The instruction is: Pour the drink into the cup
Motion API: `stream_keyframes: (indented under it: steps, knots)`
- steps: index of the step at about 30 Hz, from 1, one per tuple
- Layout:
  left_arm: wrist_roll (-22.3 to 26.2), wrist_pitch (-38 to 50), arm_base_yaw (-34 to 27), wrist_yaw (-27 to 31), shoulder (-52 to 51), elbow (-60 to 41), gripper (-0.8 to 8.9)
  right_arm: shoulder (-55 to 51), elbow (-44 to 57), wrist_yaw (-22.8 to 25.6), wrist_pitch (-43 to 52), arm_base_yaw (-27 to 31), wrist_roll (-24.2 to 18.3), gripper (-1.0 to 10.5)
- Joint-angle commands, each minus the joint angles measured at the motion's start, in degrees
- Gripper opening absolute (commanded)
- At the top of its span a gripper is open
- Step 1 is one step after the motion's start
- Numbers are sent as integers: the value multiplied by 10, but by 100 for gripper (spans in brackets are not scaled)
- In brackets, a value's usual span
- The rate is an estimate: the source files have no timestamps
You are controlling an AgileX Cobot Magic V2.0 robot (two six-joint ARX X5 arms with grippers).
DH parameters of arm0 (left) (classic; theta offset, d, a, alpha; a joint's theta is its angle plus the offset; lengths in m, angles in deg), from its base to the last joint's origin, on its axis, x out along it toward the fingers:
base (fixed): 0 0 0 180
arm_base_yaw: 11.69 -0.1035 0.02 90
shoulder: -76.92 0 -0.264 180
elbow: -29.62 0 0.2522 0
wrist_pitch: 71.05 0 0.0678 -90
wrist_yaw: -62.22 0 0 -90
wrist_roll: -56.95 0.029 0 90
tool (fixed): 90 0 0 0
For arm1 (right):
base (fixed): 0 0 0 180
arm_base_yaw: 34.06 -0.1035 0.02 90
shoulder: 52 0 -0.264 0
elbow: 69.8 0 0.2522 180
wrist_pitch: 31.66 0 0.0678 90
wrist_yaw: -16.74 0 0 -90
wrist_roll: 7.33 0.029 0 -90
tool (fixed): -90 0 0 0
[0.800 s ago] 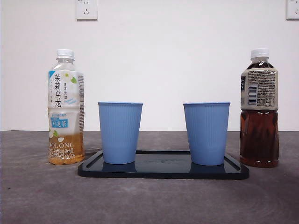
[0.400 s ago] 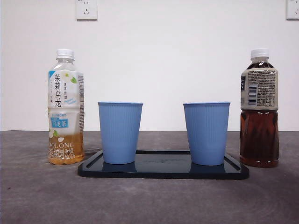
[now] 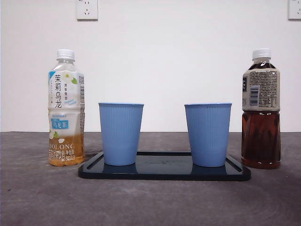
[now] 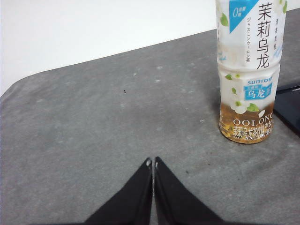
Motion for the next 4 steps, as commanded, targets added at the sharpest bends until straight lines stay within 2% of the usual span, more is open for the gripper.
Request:
stream_keyframes:
  steps: [1,4]
  knots:
    - [-4,-4,-2,0,-1,-11,6,-1,2,2,5,1,2,6]
    - [-4,-4,-2,0,-1,-12,6,-1,2,2,5,1,2,6]
